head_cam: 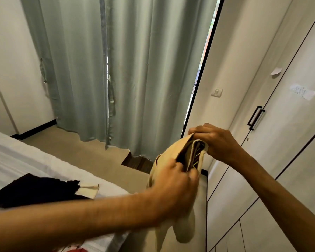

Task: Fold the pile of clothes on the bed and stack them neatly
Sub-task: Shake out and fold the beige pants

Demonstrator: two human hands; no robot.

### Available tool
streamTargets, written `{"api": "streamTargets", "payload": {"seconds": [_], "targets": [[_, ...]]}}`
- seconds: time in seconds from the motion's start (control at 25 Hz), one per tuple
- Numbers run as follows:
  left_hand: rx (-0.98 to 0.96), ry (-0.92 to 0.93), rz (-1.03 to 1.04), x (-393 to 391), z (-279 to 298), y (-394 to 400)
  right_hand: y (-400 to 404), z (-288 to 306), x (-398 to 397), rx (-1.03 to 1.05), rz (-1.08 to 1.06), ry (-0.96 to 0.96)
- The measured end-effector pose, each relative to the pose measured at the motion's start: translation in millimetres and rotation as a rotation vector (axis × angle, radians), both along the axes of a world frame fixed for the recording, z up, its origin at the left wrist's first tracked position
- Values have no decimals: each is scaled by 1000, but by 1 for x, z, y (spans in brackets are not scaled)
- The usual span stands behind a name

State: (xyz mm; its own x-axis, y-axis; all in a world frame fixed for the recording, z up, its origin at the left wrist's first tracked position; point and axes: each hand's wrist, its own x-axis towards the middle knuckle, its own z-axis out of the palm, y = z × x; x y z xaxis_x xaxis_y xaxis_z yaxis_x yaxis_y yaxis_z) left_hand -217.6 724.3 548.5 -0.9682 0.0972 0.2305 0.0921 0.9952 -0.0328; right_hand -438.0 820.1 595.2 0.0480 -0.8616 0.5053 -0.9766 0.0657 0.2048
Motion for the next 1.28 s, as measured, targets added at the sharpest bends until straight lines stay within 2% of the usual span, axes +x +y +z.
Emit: {"api": "streamTargets", "payload": {"seconds": [0.08, 0.24, 0.32, 0.4, 0.44, 0.6, 0.68, 0.76, 0.84, 0.92, 0.96, 1.08, 1.16, 1.28], "targets": [[-35, 110, -118, 20, -20, 35, 6, -4, -2, -35, 64, -284], [-120, 455, -308, 38, -58, 54, 39, 10, -16, -151, 49, -969], [54, 606, -266, 34, -76, 56, 49, 16, -22, -226, -9, -1084], [301, 725, -152, 21, -89, 48, 47, 20, -24, -284, -92, -1061], [402, 720, -99, 11, -92, 41, 42, 21, -22, -290, -117, -1016], [762, 567, 28, -21, -65, -3, 7, 25, 5, -218, -193, -805], [815, 503, 26, -23, -39, -30, -11, 27, 16, -158, -218, -697], [820, 355, -20, -25, -15, -67, -25, 28, 17, -122, -271, -658], [756, 164, -45, -38, 9, -117, -35, 26, 8, -41, -306, -660], [531, 42, -9, -59, 29, -166, -56, 23, -3, 67, -344, -697], [424, -9, 24, -71, 37, -187, -68, 22, -8, 117, -365, -772], [269, -140, 171, -112, 63, -240, -114, 19, -23, 146, -403, -1027], [136, -102, 208, -125, 83, -264, -144, 29, -30, 59, -396, -1047], [-9, 92, 245, -112, 116, -290, -181, 69, -23, -57, -381, -855]]}}
